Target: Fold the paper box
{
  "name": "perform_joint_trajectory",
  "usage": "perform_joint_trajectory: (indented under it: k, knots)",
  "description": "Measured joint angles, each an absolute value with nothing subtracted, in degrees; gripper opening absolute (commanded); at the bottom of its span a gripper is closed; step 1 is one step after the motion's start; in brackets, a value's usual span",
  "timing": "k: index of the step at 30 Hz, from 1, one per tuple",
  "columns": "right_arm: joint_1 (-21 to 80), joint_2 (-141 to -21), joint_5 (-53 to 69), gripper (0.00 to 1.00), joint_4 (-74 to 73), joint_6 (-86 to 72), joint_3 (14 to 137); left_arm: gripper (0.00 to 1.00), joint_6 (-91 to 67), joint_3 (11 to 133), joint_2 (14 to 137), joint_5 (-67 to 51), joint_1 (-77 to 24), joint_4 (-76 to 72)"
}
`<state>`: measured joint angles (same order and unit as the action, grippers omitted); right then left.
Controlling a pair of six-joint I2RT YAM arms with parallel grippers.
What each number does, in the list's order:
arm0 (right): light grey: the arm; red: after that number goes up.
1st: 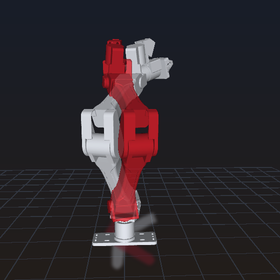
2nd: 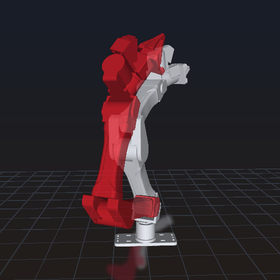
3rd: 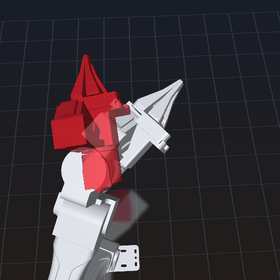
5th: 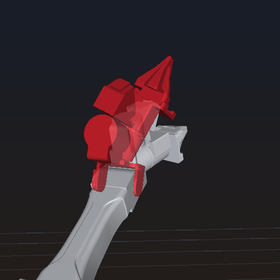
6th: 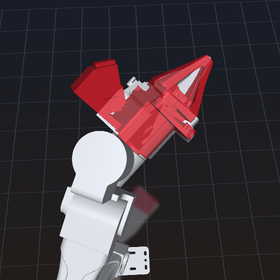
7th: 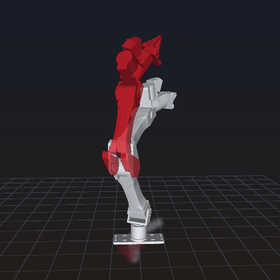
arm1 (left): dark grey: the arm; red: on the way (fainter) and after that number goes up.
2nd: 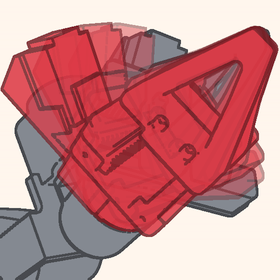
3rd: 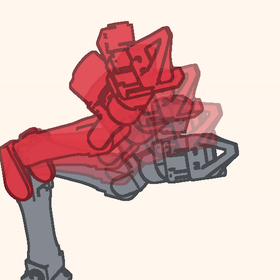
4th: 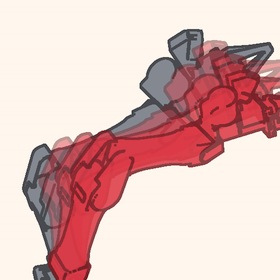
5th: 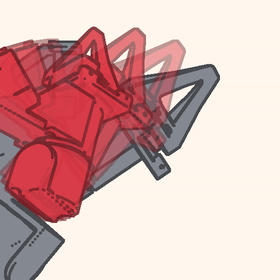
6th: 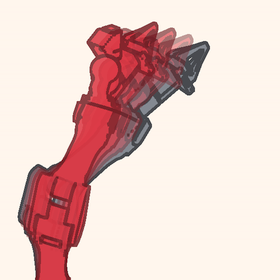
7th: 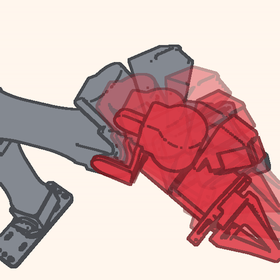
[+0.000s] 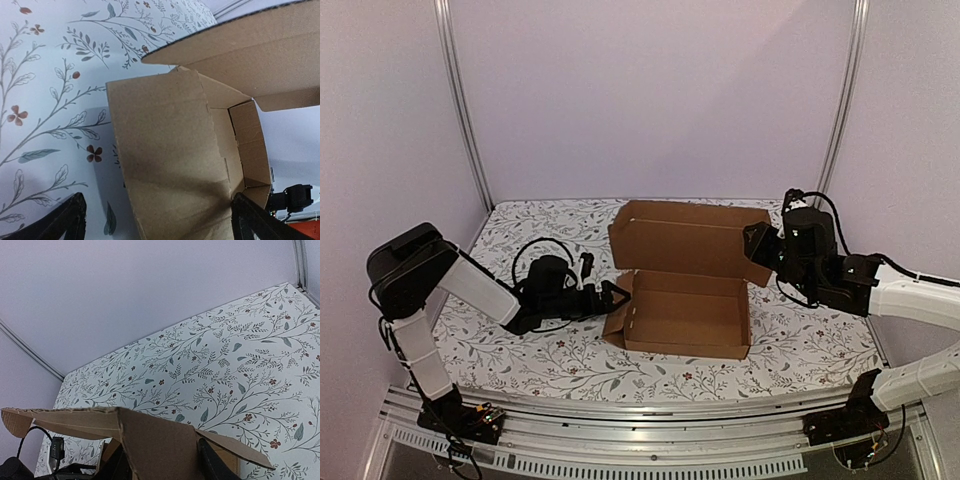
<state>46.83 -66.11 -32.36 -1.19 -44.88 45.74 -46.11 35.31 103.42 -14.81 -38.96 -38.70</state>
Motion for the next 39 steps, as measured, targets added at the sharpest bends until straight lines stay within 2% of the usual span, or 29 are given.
perform_joint_trajectory:
  k: [10, 15, 20, 25, 39]
  knots:
    - [46.81, -67.09, -32.42, 0.42, -1.13, -44.71, 45.76, 0.96, -49.5, 36.34, 104.62, -20.32, -38.44, -43.94]
    - [46.81, -67.26, -32.42, 0.41, -1.02, -44.73, 45.76, 0.89, -49.91, 37.47, 104.62, -21.58, -38.41, -43.9]
    - [46.81, -67.26, -32.4, 0.41, -0.99, -44.73, 45.76, 0.76, -50.04, 37.93, 104.6, -22.04, -38.44, -42.96]
    - [46.81, -67.26, -32.38, 0.41, -1.02, -44.71, 45.76, 0.68, -49.69, 39.53, 104.6, -22.0, -38.65, -40.47]
    - [46.81, -67.26, -32.34, 0.41, -0.56, -44.71, 45.76, 0.61, -44.99, 47.77, 103.63, -16.88, -41.74, -24.82]
